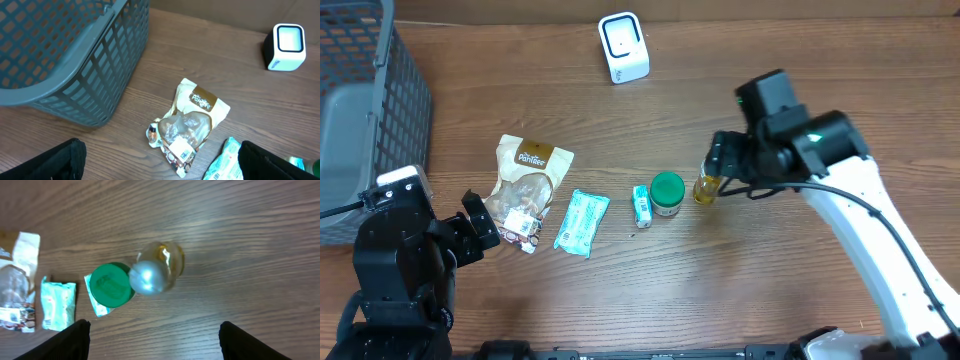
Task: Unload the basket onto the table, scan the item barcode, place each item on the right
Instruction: 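Swing the right gripper over to the Vim soap bottle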
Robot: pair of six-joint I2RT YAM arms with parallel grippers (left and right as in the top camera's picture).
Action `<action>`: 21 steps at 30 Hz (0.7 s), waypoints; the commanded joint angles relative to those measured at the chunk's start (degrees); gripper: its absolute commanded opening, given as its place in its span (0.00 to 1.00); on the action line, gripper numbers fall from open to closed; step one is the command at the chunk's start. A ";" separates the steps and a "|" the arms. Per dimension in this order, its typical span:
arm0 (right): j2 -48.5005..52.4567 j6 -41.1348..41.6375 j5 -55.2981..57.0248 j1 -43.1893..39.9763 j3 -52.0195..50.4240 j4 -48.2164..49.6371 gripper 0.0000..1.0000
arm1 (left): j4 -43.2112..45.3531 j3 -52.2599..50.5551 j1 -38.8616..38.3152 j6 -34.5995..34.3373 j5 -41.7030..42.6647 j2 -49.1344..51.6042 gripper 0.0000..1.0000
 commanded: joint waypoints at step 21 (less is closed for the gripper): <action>3.50 0.81 4.28 1.05 0.20 3.21 0.86 | 0.13 0.33 0.31 -0.15 -0.61 -0.24 0.99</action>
